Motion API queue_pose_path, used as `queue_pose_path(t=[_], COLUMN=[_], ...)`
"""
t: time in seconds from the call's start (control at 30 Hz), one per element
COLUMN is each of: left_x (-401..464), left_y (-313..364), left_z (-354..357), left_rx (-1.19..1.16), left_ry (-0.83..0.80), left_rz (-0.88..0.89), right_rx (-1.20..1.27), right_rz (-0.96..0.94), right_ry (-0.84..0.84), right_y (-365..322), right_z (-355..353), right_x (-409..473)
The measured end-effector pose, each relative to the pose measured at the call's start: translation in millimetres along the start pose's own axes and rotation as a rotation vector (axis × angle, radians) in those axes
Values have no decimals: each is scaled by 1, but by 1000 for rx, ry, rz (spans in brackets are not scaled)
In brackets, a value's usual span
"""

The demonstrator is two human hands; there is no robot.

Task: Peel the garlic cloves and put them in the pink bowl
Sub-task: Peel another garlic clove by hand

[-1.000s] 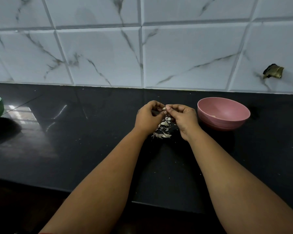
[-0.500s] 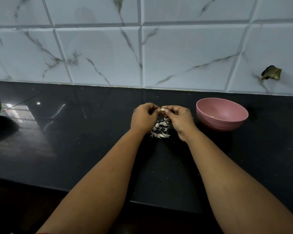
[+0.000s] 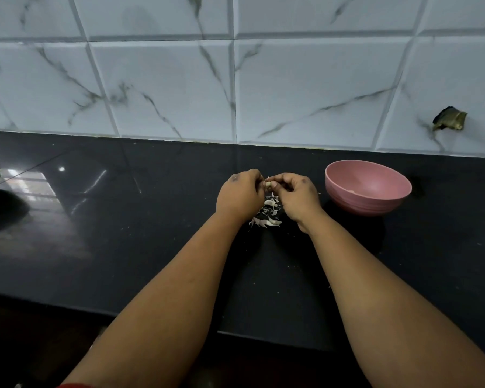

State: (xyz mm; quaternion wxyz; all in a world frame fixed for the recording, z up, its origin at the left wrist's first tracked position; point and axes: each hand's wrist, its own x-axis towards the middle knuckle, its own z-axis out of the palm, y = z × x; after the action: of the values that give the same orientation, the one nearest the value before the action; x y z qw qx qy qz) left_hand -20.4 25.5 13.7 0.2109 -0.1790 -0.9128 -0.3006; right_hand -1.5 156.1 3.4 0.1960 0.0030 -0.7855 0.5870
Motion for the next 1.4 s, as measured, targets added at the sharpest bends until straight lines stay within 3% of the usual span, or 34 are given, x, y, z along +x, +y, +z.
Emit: queue_pose_path(t=[0.3,0.53,0.83,1.03,1.4], left_x=[1,2,1,0,3], left_y=[-1,-1,-3,-1,-4], left_z=[0,4,7,7,10], left_rx=[-44,-365,-465,-714,-581], left_ry=[-24,-28,-4,-12,20], left_rz=[-27,-205,-202,-313,-296], right_rx=[98,143,78,133,121], right_rz=[45,63,-15,-26,-31], right_ry=[-10,16,5,17,9], right_y=[0,1,5,4,4], right_z=[1,1,0,-1,0], right_x=[1,3,4,4,3])
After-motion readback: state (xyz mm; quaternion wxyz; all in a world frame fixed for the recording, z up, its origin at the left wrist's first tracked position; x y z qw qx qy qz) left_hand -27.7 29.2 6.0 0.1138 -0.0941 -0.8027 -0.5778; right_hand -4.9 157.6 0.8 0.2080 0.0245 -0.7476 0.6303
